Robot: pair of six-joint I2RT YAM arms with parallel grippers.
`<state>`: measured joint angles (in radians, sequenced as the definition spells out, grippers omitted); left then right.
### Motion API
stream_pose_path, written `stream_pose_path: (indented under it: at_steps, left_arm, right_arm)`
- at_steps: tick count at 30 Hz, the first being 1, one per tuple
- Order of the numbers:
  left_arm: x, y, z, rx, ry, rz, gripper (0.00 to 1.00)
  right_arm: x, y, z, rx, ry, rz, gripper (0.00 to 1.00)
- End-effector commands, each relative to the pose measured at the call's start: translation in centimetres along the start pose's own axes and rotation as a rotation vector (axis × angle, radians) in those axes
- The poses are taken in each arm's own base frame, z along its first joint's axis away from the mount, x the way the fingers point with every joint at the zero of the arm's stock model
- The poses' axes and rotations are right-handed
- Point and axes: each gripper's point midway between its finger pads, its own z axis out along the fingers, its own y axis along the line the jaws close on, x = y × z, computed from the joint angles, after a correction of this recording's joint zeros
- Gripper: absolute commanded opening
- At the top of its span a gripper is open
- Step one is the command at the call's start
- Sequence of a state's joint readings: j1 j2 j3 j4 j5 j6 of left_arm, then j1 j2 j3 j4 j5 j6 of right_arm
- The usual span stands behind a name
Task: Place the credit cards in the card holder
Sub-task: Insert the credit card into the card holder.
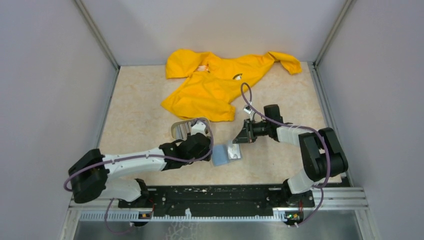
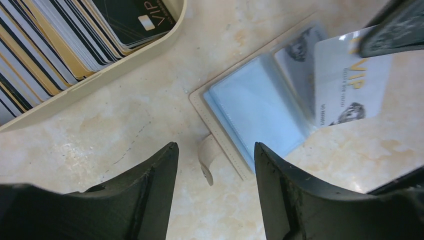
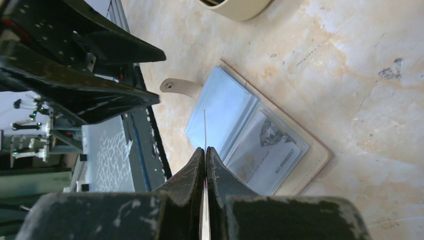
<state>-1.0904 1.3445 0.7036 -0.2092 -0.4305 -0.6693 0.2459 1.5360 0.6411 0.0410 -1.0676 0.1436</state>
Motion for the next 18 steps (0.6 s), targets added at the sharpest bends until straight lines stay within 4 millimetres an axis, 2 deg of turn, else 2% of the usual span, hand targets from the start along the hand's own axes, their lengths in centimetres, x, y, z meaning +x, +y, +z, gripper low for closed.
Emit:
stream_pose_path:
  at_steps: [1,4,10,11,15,18]
  left_arm:
    - [-3.1,-3.2,-2.5,0.259,-0.172,-0.003,0.7]
    - [-4.0,-4.4,-4.6,0.426,-0.284,-0.048,0.96]
    - [-3.5,-4.1,-6.4,0.576,-0.39,-0.215,0.99]
    - [-3.4,-4.2,-6.6,0.595,-0.392,-0.23,0.97]
    - [-2.6,-4.2,-5.8,0.594,-0.364,-0.276,0.66]
    - [-1.4,-3.6,-3.8,0.495,-0.289,-0.268,0.56]
  right_arm:
    - [-1.9,0.2,0.2,-0.009,-0.089,-0.006,0.0]
    - [-1.8,-0.4,0.3,0.018,-0.099,0.021,0.0]
    - [-1.5,-1.4,0.6,0.05,-0.106,0.074,0.0]
    - [-1.5,-1.5,0.7,0.054,-0.106,0.083,0.0]
    - [-1.1,-2.3,0.9,0.074,-0.103,0.121,0.0]
    - [-0.8,-2.6,1.1,0.08,-0.098,0.137,0.0]
